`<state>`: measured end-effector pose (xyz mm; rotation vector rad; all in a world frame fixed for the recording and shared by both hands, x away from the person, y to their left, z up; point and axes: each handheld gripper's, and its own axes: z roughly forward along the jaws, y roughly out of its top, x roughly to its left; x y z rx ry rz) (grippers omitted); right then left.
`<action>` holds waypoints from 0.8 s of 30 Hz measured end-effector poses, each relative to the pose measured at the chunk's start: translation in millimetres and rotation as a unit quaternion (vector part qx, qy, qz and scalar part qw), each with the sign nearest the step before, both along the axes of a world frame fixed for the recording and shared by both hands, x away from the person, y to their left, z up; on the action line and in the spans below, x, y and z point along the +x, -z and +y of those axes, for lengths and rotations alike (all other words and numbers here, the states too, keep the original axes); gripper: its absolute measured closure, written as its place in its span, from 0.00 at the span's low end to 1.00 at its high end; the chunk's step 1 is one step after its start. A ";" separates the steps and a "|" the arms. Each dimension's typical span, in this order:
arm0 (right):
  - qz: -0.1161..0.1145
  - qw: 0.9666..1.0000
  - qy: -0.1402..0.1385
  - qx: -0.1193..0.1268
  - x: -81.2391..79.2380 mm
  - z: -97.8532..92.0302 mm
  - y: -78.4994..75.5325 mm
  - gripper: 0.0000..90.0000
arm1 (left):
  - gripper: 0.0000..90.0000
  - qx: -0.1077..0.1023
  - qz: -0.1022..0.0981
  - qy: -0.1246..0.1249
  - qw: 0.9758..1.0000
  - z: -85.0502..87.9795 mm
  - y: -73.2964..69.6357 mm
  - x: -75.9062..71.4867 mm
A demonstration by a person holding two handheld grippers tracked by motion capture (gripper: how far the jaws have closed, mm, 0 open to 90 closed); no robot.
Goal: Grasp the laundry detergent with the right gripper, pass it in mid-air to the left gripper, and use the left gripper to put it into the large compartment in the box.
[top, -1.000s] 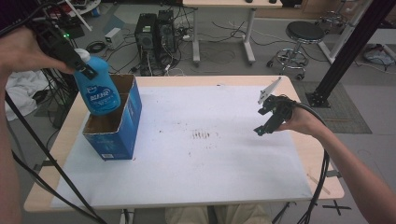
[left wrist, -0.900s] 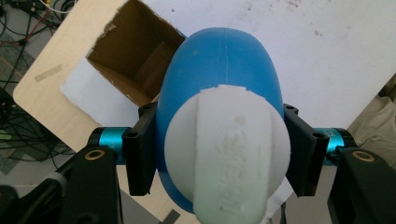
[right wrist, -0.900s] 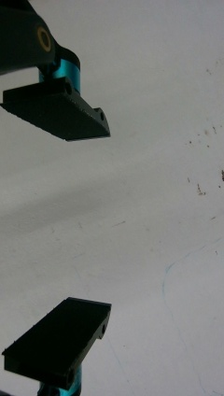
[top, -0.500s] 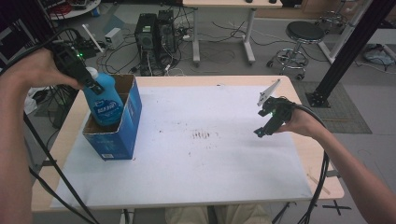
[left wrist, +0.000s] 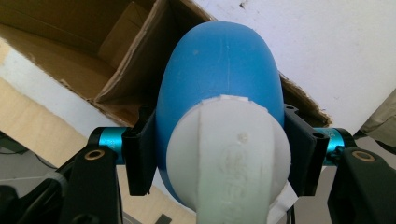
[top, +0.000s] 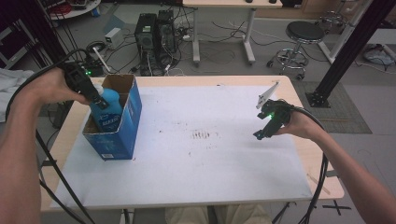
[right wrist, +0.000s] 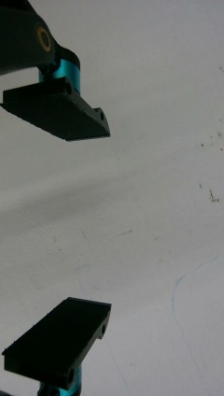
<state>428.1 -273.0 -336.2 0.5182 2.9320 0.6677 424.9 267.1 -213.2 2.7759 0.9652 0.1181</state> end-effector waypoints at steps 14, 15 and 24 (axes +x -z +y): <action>0.003 1.000 0.004 -0.005 -3.3 -1.6 4.2 0.14 | 0.42 0.008 0.009 0.018 1.000 1.4 29.1 1.9; 0.003 1.000 0.005 -0.005 -3.5 -1.8 4.3 0.14 | 0.42 0.007 0.010 0.018 1.000 1.7 30.7 1.7; 0.004 1.000 0.004 -0.005 -5.0 -1.9 6.9 0.14 | 0.42 0.015 0.010 0.032 0.999 1.0 42.0 1.4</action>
